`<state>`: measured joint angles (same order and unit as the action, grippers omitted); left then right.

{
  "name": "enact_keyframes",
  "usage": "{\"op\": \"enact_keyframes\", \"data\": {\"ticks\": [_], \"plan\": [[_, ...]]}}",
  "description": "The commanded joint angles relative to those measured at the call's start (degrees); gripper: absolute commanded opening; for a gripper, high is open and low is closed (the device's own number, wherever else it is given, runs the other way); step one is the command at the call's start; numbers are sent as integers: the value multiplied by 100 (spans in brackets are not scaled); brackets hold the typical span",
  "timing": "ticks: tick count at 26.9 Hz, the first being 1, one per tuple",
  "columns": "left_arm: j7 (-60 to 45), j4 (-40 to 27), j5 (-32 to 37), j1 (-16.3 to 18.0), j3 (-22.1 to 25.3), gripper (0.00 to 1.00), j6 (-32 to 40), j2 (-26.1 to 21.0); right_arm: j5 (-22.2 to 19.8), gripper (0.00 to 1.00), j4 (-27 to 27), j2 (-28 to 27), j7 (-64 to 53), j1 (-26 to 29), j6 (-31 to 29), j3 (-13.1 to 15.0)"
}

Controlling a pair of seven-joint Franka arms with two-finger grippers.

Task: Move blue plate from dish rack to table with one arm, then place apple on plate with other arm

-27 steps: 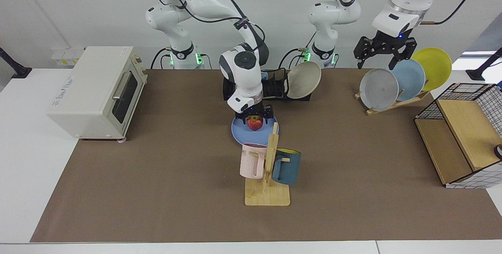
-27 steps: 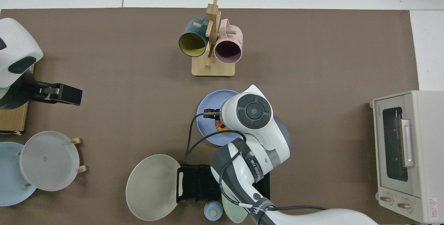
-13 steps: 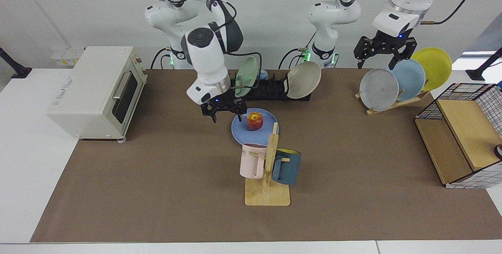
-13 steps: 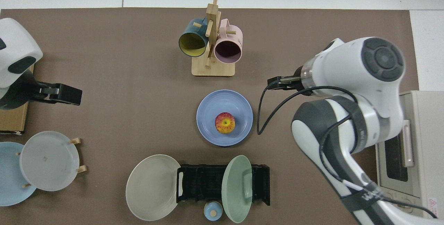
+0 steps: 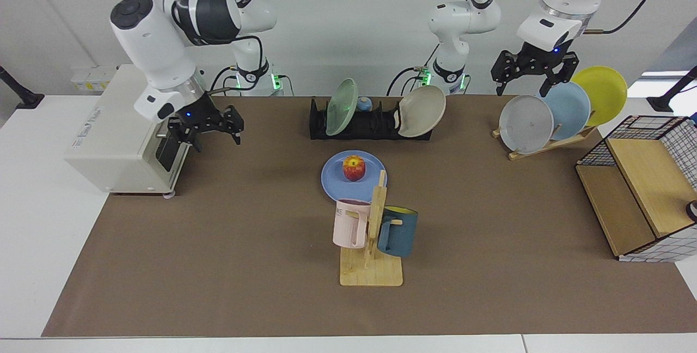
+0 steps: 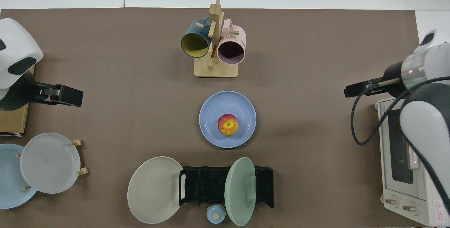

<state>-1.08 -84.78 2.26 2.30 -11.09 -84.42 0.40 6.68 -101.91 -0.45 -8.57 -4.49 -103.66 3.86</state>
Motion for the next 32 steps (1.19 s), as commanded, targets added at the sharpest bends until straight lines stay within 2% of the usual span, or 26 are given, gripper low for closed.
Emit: {"op": "enact_keyframes", "data": {"ticks": [1, 6, 10, 15, 32], "plan": [[-41, 40, -6, 7, 1, 100, 119, 39, 35, 100, -74, 361, -66, 177, 486, -78], [-41, 40, -6, 7, 1, 100, 119, 39, 9, 100, -83, 423, 759, 159, 627, -96], [-41, 40, -6, 7, 1, 100, 110, 39, -61, 100, -83, 414, 805, 133, 566, -104], [-41, 40, -6, 7, 1, 100, 119, 48, -658, 100, -75, 414, 603, 132, 531, -148], [-41, 31, -6, 7, 1, 100, 110, 48, -615, 100, -92, 405, 638, 159, 267, -157]]}}
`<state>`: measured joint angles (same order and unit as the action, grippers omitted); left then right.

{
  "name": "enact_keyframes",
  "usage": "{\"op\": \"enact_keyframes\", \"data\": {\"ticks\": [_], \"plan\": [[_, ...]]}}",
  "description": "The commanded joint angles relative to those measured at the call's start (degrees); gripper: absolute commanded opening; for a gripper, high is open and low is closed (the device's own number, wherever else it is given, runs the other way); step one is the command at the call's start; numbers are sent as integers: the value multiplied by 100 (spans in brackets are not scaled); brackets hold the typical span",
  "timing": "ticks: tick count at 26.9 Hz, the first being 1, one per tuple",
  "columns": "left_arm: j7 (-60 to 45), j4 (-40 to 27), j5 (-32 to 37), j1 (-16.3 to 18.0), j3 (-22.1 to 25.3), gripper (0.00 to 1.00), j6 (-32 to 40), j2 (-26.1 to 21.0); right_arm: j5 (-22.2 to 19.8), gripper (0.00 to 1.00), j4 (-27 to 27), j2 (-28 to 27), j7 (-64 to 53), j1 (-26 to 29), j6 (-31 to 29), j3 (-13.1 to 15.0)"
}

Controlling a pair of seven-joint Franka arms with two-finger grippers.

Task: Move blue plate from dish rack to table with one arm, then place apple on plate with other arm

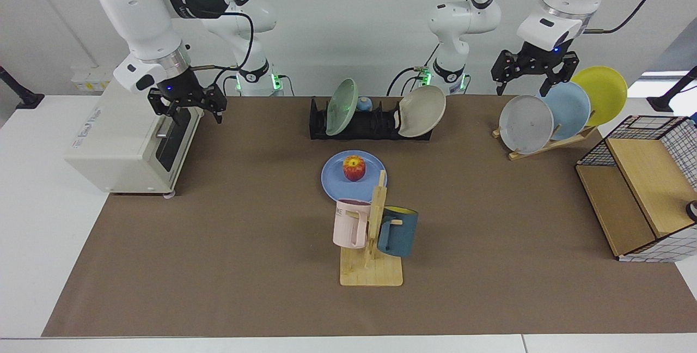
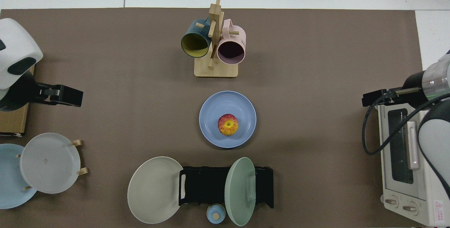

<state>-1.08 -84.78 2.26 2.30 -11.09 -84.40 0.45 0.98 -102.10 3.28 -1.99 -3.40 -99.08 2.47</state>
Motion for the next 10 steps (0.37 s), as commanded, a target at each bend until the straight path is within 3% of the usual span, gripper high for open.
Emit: {"op": "enact_keyframes", "data": {"ticks": [1, 10], "plan": [[-50, 31, -6, 7, 2, 100, 117, 34, -71, 100, -74, 32, -3, 42, -190, -18], [-41, 31, -6, 7, 2, 100, 108, 43, -54, 100, -82, 32, -3, 59, -225, -18]]}}
